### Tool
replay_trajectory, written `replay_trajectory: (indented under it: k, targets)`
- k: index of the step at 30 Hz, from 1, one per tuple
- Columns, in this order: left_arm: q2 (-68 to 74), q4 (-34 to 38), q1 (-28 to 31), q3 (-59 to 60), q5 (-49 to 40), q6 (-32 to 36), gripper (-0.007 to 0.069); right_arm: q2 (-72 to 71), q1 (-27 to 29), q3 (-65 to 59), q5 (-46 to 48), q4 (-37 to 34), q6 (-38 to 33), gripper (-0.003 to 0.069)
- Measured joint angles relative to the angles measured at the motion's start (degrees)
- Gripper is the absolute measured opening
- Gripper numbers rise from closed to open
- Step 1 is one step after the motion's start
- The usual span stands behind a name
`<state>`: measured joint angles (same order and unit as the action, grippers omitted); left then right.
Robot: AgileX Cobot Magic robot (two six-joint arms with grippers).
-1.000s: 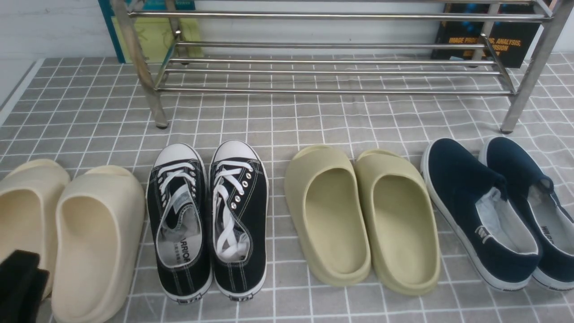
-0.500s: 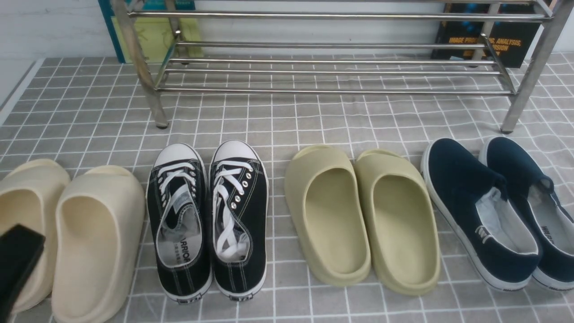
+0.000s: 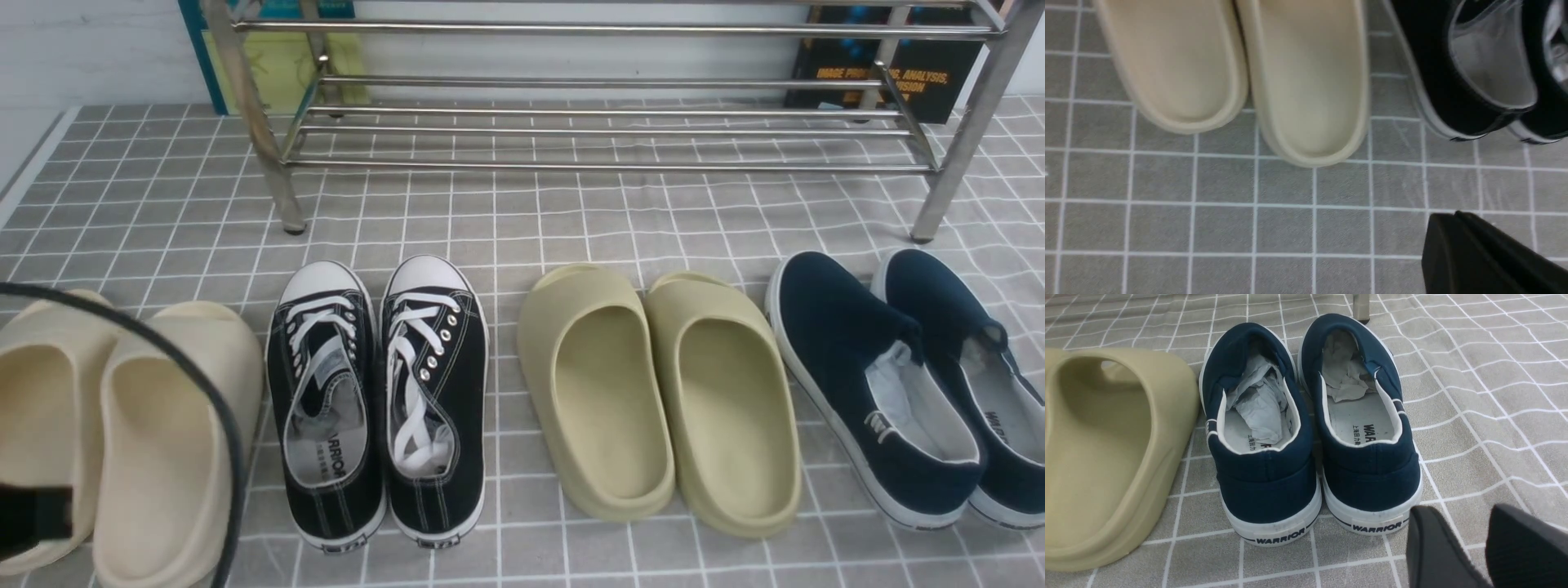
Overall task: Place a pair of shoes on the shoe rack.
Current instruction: Use the left arm to grab the shoe closest to it
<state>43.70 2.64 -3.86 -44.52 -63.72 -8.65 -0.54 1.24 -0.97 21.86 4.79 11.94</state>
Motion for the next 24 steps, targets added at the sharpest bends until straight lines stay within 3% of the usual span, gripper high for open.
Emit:
replay_trajectory:
  k: [7,10,19,24]
  targets:
    - [15.1,-2.3,-12.8,-7.8,-0.7,-5.0,-0.0011,0.0,0.0,0.0,0.0,0.0,0.0,0.0239]
    - [20.2,-2.6,-14.2,-10.1,1.1,-8.8,0.0031,0.0,0.0,0.0,0.0,0.0,0.0,0.0239]
    - [37.1,-3.7,-14.3,-11.5,11.0,-16.1,0.0363,0.0,0.0,0.0,0.0,0.0,0.0,0.0239]
    - [44.3,-3.3,-14.3,-11.5,15.5,-17.6,0.0377,0.0,0.0,0.0,0.0,0.0,0.0,0.0239]
